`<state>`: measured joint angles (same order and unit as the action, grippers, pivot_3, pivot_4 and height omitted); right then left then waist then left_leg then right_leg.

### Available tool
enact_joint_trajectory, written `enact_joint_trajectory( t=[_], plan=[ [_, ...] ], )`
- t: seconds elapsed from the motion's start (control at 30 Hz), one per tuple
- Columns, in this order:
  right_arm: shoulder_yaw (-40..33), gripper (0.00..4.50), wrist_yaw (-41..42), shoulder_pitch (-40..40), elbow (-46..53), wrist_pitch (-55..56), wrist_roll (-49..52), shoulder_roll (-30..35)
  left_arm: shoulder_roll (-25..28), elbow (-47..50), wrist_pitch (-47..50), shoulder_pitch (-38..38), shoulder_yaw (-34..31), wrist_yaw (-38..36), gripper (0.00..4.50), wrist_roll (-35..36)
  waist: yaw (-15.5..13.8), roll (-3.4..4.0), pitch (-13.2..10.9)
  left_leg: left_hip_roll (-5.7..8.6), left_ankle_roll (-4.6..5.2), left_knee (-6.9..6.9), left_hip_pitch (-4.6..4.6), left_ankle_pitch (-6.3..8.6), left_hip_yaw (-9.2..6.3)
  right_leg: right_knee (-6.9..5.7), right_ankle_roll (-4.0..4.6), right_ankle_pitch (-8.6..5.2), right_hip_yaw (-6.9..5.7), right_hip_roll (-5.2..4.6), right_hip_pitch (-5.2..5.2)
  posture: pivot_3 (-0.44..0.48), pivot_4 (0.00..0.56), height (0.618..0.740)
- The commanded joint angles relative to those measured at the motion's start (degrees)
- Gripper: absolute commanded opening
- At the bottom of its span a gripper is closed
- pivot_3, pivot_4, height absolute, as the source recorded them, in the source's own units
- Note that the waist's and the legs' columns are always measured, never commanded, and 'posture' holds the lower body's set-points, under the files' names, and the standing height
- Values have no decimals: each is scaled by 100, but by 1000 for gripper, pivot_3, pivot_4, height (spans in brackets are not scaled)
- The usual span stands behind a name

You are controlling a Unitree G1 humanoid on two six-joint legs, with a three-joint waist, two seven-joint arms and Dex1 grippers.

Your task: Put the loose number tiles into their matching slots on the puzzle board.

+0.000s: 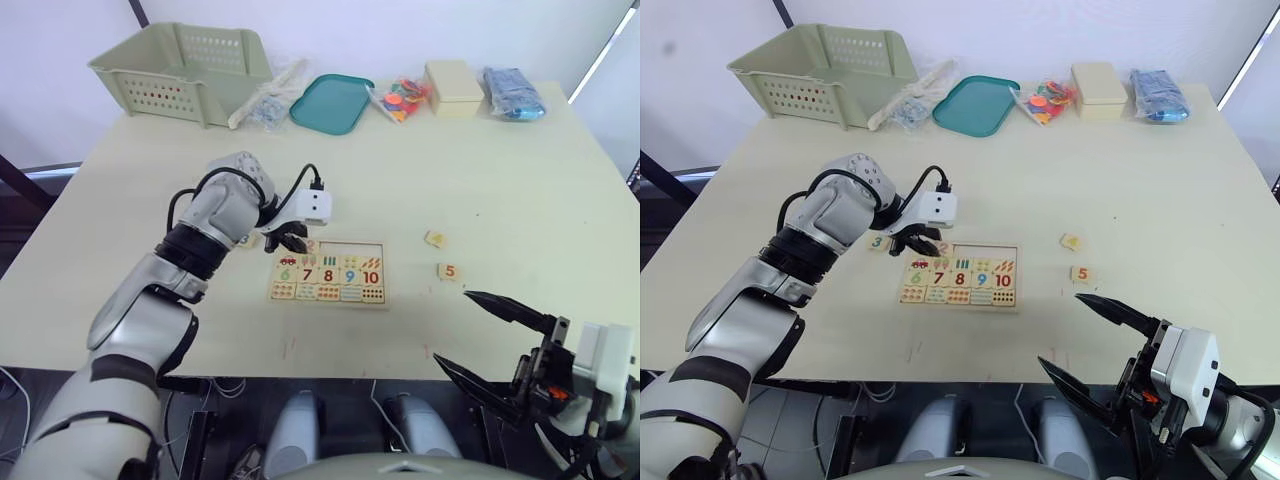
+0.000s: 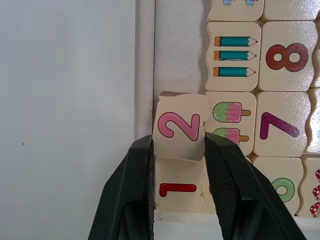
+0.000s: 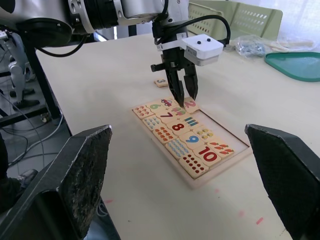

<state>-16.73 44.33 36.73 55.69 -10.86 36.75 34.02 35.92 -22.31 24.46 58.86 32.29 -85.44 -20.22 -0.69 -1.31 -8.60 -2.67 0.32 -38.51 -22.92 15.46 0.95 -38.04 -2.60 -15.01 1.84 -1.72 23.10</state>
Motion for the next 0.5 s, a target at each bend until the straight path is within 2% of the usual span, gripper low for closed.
enact_joint_trajectory(
  t=[0.03, 0.4, 0.43, 0.5],
  plan=[
    [-54, 4500, -30, 38, 229, 134, 31, -14, -7, 156, -21, 1, 38, -74, 1055, -19, 0, 0, 0, 0, 0, 0, 0, 0, 0, 0, 0, 0, 0, 0, 0, 0, 150, 740],
    [-43, 4500, -16, 38, 223, 134, 24, -10, 7, 217, 67, -19, 16, -56, 1055, -33, 1, 0, 0, 0, 0, 0, 0, 0, 0, 0, 0, 0, 0, 0, 0, 0, 150, 740],
    [-41, 4500, -13, 36, 221, 133, 24, -9, 5, 223, 84, -12, -5, -42, 2050, -27, 1, 0, 0, 0, 0, 0, 0, 0, 0, 0, 0, 0, 0, 0, 0, 0, 150, 740],
    [-42, 4500, -11, 27, 215, 130, 29, -5, 55, 282, 229, 49, -113, -169, 2343, 88, 1, 0, 0, 0, 0, 0, 0, 0, 0, 0, 0, 0, 0, 0, 0, 0, 150, 740]
  ],
)
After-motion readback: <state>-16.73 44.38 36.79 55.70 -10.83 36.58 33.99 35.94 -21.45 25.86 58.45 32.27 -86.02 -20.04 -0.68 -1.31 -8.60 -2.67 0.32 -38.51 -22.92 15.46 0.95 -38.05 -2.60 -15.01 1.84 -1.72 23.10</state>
